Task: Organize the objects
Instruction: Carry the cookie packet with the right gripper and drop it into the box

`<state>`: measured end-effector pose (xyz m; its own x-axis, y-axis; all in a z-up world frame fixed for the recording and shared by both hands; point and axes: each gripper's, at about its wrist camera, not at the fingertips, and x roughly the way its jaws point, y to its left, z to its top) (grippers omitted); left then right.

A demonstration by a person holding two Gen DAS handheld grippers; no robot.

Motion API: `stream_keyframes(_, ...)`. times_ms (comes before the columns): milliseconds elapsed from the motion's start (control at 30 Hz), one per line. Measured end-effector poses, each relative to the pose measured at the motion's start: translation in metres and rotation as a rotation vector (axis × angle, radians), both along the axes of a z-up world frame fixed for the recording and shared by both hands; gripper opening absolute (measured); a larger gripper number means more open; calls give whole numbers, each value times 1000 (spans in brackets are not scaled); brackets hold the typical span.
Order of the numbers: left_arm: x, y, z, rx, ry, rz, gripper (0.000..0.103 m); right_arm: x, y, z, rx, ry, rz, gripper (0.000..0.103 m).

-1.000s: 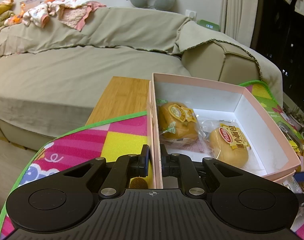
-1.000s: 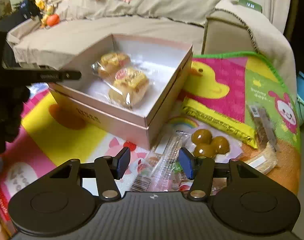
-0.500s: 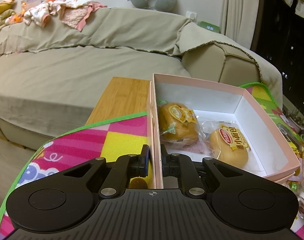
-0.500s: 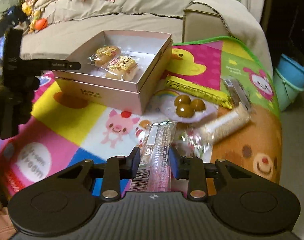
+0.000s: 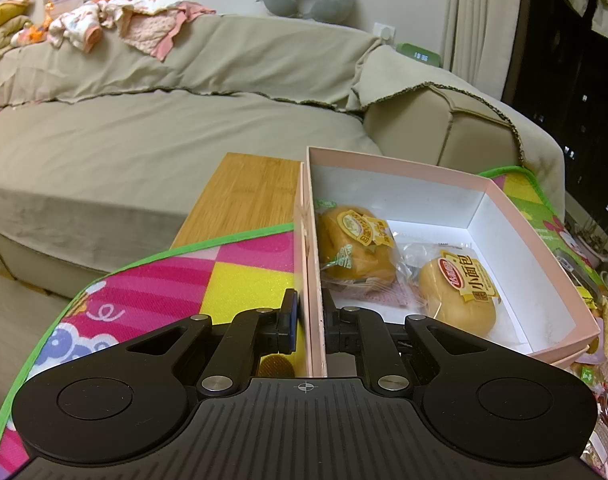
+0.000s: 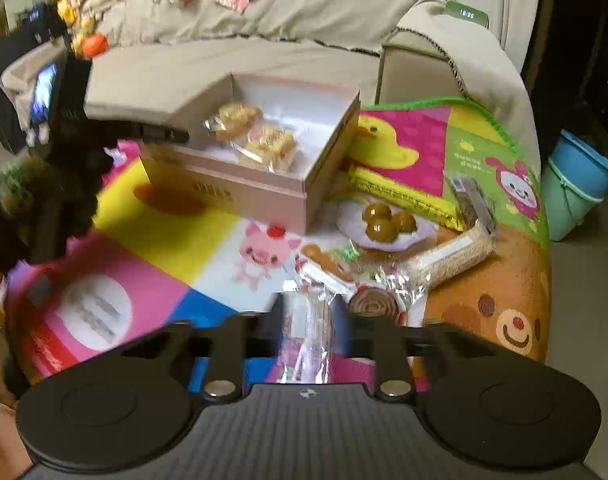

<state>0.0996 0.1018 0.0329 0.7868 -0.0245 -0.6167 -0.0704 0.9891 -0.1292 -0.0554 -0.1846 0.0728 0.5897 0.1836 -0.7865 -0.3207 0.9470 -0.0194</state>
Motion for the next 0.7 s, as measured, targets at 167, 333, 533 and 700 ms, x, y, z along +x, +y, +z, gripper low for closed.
stream_keyframes(167, 1, -1, 0, 1, 1, 1, 12, 4, 10, -33, -60, 49, 6, 41)
stream_keyframes(333, 0, -1, -1, 4, 1, -1, 12, 10, 10, -51, -20, 91, -6, 36)
stream_keyframes(533, 0, -1, -1, 2, 1, -1, 12, 1, 16, -31, 47, 85, 55, 34)
stream_keyframes(700, 0, -1, -1, 3, 1, -1, 12, -1, 22, 11, 122, 2, 94, 34)
